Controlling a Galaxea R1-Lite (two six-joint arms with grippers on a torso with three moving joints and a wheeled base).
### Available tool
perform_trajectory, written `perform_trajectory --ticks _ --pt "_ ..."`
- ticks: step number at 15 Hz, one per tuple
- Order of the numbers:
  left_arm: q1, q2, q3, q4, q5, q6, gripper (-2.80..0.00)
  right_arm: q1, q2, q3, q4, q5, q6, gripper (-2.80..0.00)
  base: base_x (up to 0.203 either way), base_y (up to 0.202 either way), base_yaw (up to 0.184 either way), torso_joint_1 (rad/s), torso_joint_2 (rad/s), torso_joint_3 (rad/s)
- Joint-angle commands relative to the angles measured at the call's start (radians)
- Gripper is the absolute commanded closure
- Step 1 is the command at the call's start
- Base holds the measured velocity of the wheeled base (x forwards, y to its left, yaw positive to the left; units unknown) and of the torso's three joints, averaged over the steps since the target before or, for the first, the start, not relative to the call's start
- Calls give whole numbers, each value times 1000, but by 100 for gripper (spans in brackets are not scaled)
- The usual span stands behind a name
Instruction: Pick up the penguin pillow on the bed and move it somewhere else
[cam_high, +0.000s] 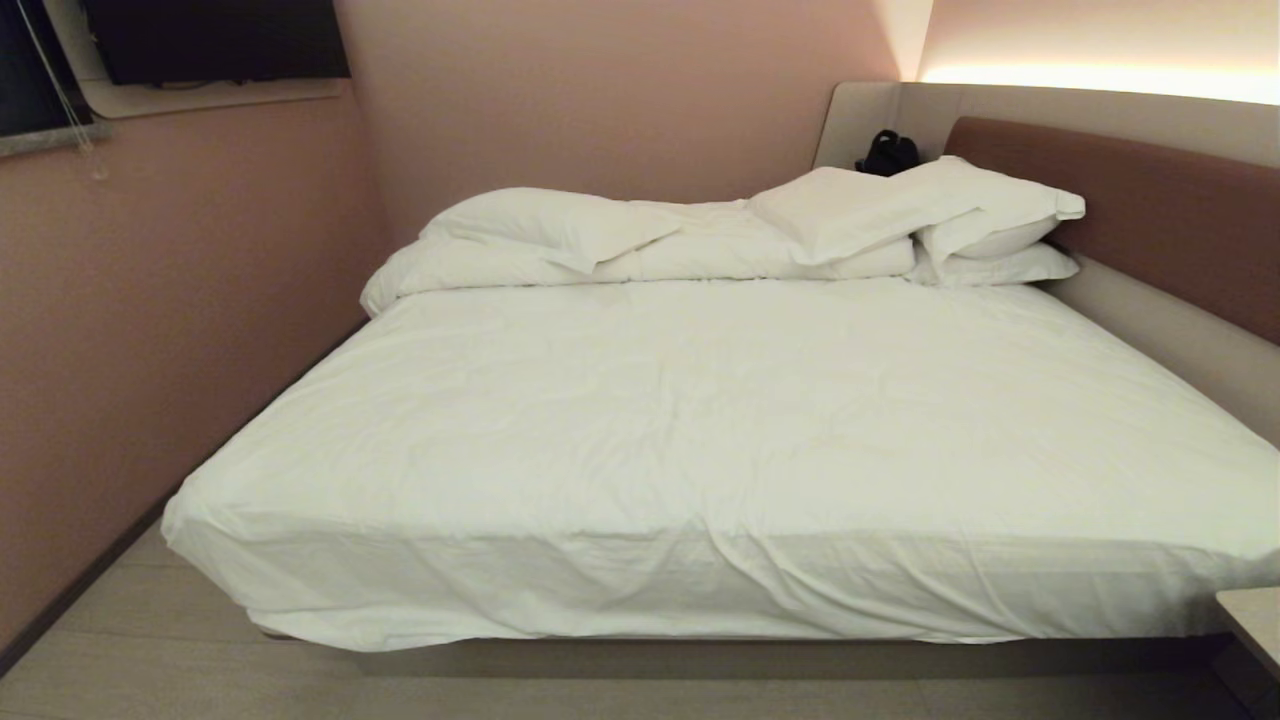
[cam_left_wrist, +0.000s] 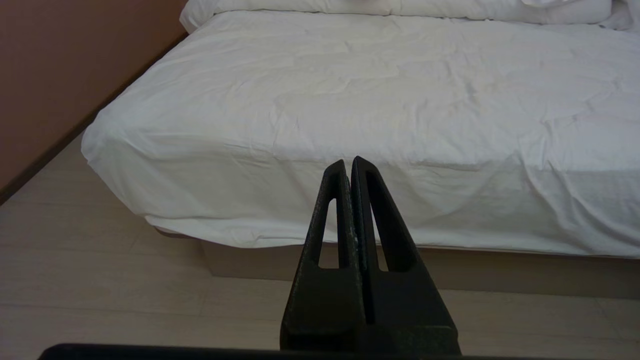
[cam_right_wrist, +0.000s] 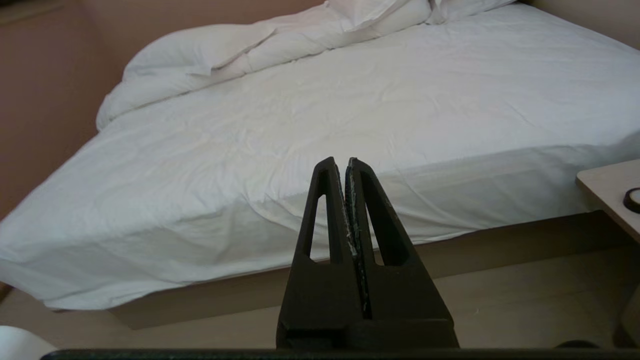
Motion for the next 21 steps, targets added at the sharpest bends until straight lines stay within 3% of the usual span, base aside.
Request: perform_trajectory --ticks 1,6,15,21 --pt "0 0 0 -1 1 -1 0 0 -2 65 -132 -7 -65 0 0 0 0 0 0 0" --pt "0 0 0 -1 1 -1 0 0 -2 286 -412 -18 -135 0 0 0 0 0 0 0" --pt "0 0 0 -1 1 -1 0 0 -2 629 -632 -7 -218 0 0 0 0 0 0 0" --pt "0 0 0 -1 1 -1 0 0 -2 715 -651 -2 -218 0 0 0 0 0 0 0"
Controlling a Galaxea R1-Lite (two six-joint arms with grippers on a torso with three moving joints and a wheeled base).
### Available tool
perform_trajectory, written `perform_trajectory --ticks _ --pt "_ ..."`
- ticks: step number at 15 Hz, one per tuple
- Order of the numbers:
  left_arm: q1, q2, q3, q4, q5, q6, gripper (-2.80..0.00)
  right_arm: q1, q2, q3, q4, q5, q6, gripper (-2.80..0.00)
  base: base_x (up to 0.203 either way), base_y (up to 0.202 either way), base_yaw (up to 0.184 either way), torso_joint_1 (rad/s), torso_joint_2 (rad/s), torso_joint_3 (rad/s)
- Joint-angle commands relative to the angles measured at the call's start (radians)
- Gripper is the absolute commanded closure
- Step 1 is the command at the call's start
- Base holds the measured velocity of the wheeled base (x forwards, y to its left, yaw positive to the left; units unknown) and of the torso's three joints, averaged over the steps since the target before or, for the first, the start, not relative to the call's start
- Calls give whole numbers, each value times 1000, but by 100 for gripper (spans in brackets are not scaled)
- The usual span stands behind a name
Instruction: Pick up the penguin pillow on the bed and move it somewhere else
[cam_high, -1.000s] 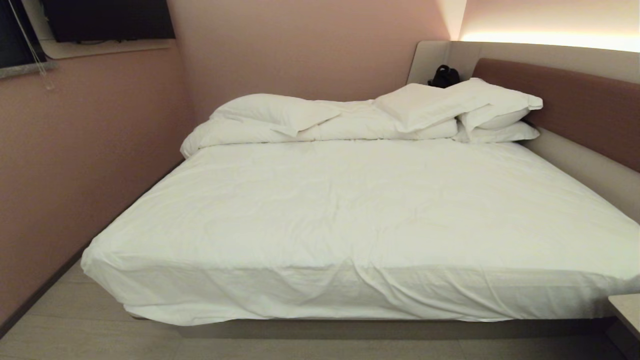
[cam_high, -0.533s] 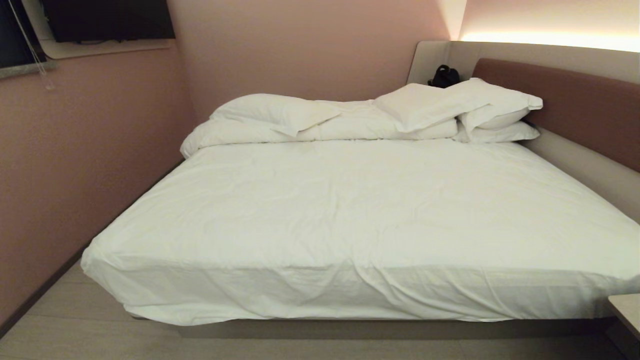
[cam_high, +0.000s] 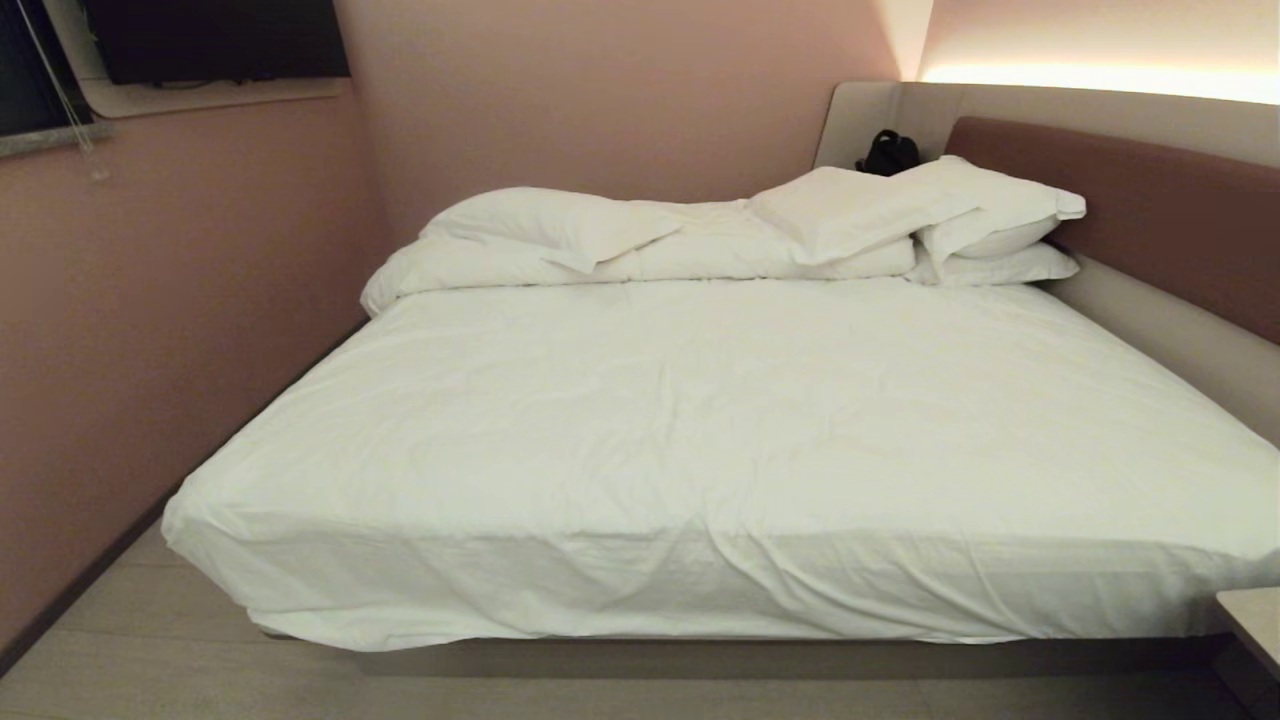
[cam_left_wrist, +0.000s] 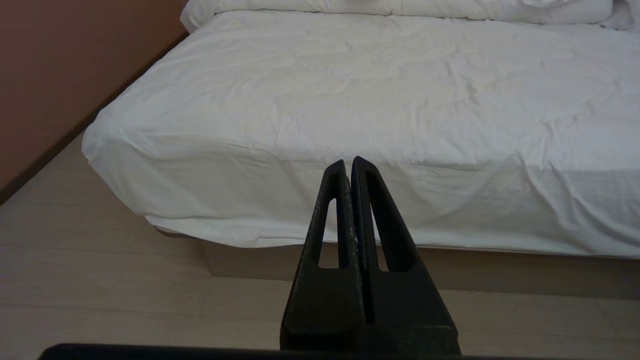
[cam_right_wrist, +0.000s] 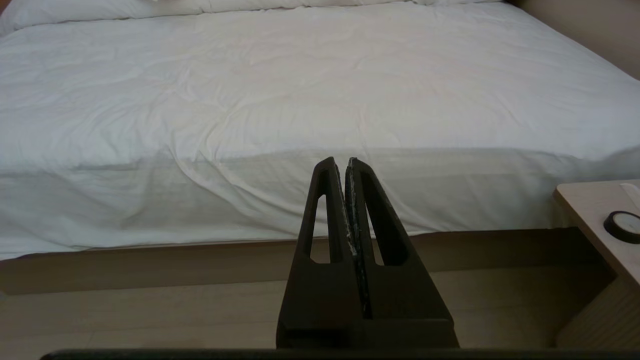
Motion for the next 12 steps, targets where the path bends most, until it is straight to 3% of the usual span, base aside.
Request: perform_trajectory --ticks 1,12 --pt "0 0 0 -1 0 -1 0 0 0 12 -8 3 7 0 0 0 0 0 0 0" --pt "0 0 0 -1 0 -1 0 0 -1 53 -31 35 7 0 0 0 0 0 0 0"
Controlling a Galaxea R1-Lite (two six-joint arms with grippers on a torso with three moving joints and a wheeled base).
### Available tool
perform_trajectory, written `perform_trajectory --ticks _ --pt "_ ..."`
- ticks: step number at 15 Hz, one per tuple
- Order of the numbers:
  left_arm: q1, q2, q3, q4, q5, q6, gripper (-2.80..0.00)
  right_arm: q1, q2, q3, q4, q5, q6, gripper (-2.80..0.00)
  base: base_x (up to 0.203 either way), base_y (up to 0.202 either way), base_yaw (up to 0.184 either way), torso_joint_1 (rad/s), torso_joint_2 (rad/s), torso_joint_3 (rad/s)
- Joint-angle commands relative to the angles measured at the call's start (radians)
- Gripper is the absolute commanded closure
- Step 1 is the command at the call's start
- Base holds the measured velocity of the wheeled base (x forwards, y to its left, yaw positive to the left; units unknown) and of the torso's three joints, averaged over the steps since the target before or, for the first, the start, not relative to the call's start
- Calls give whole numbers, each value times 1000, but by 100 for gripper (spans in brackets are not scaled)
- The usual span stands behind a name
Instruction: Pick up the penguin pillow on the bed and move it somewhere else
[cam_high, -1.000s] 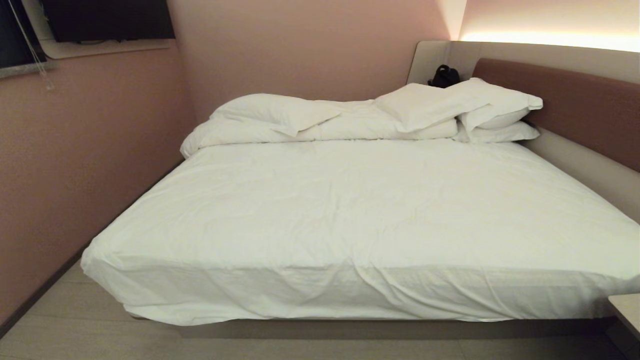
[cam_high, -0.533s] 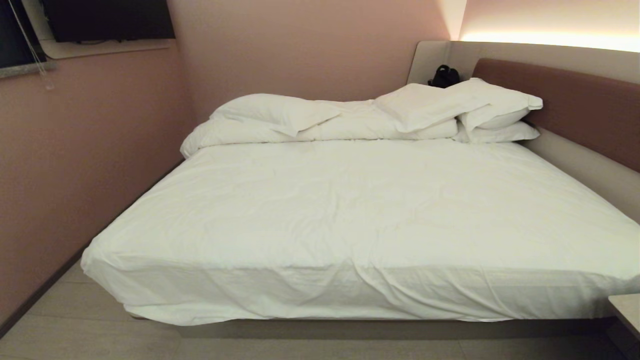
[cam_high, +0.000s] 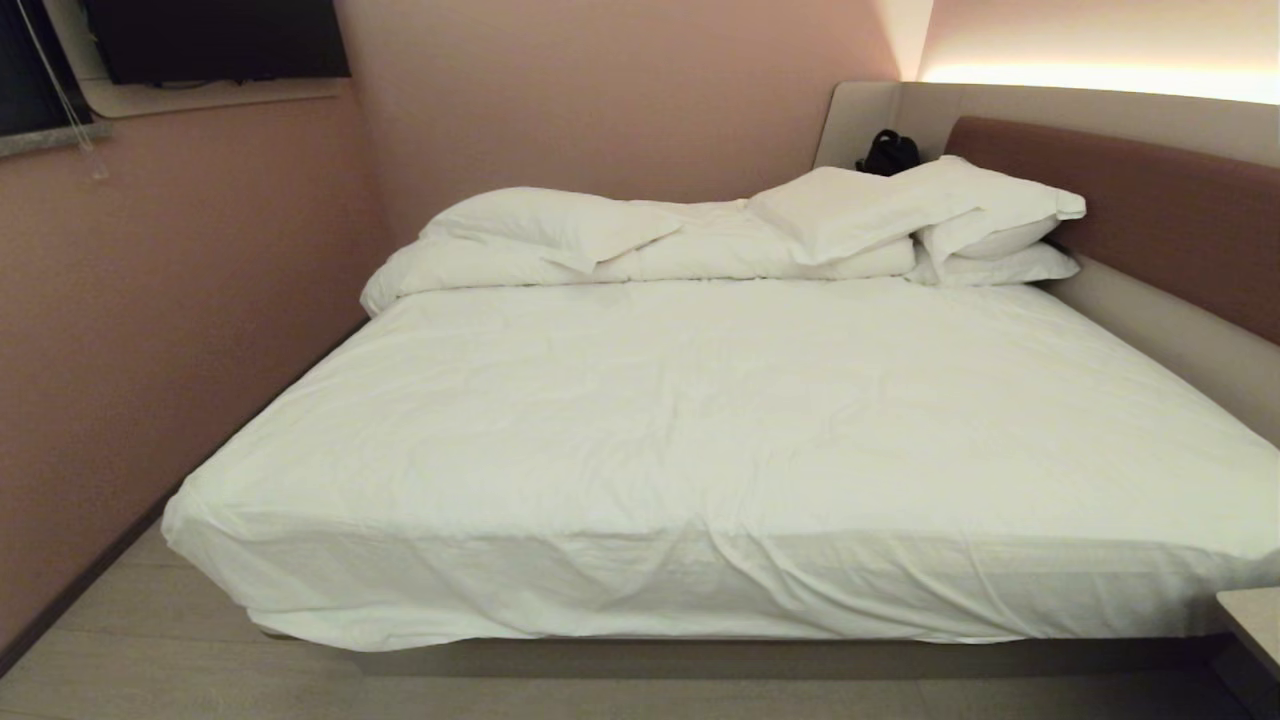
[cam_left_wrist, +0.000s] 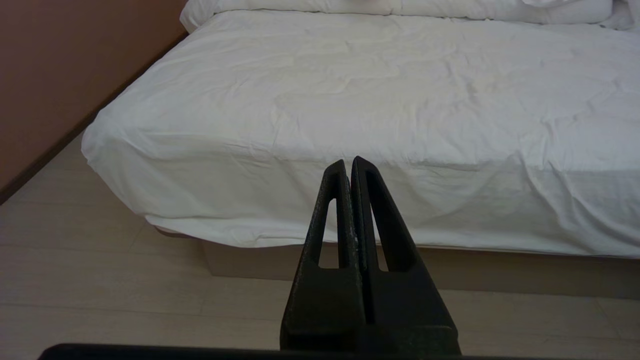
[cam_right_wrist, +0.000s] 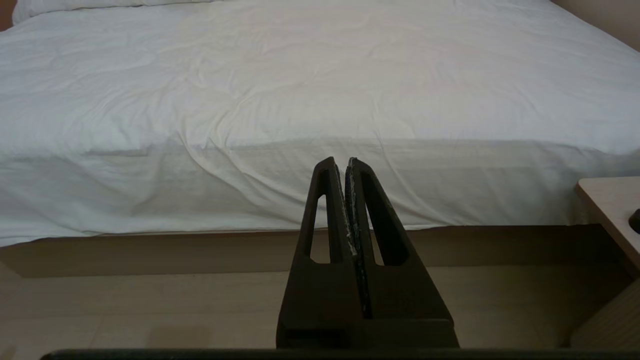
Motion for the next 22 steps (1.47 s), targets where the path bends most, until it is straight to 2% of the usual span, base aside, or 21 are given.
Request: perform_trajectory --ticks 1,4,22 --pt "0 0 0 -1 0 -1 0 0 0 2 -1 -3 5 0 0 0 0 0 0 0" --pt "0 0 0 -1 0 -1 0 2 0 4 -7 -3 28 0 0 0 0 0 0 0" --pt "0 0 0 -1 0 -1 0 1 0 4 -9 -3 26 0 0 0 0 0 0 0"
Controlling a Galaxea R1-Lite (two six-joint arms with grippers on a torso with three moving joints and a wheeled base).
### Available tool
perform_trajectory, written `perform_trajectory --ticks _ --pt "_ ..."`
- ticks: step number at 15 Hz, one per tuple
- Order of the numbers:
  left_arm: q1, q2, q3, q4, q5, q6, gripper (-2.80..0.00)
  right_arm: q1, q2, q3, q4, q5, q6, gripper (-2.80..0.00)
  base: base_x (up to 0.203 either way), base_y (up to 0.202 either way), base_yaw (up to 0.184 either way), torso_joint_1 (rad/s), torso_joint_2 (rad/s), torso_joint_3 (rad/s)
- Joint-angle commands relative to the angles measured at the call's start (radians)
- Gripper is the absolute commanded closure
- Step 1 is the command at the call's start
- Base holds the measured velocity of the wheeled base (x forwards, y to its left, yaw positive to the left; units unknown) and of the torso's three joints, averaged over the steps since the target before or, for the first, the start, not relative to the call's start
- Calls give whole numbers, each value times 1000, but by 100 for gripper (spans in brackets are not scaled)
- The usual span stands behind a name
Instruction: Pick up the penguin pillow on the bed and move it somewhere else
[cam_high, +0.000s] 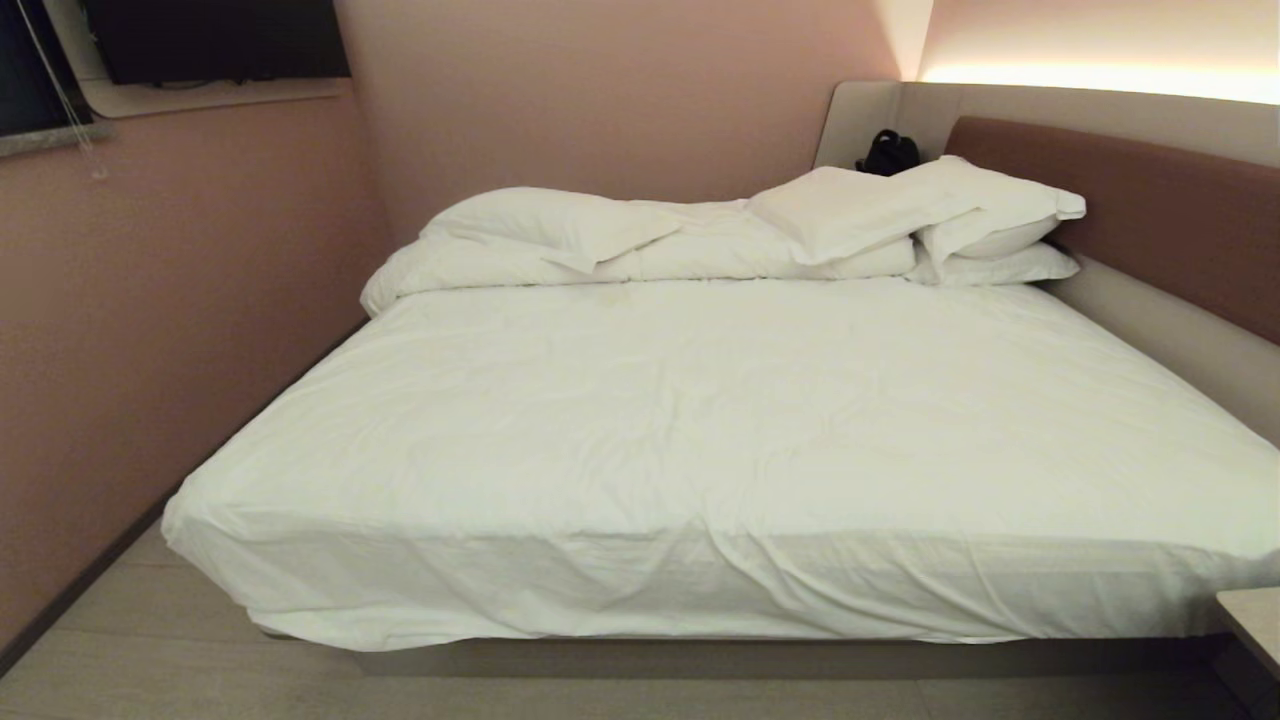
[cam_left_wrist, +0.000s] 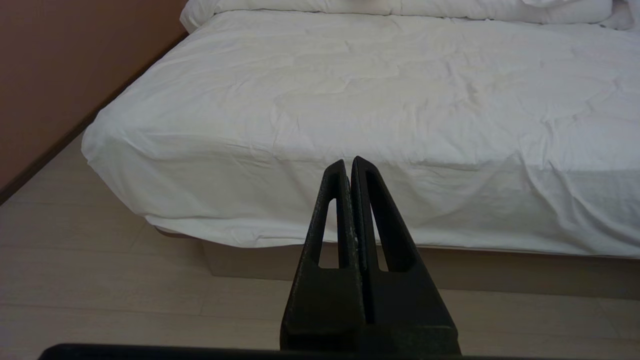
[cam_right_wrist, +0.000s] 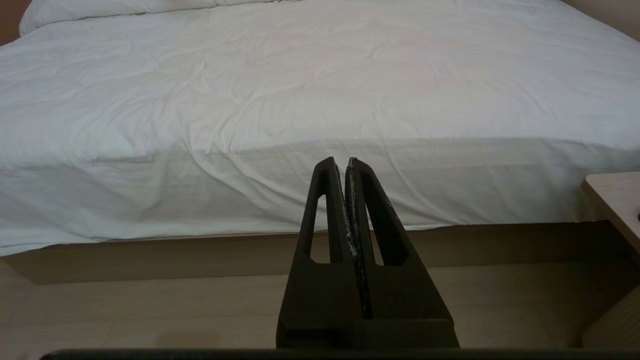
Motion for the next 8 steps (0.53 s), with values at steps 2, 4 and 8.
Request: perform_trajectory --ticks 2,4,8 --pt "0 0 0 -1 0 -1 0 0 0 0 -1 0 1 0 0 0 0 0 0 0" --pt "0 0 0 -1 0 -1 0 1 0 0 0 0 5 0 0 0 0 0 0 0" --pt "0 0 0 -1 0 -1 0 0 0 0 -1 0 4 0 0 0 0 0 0 0"
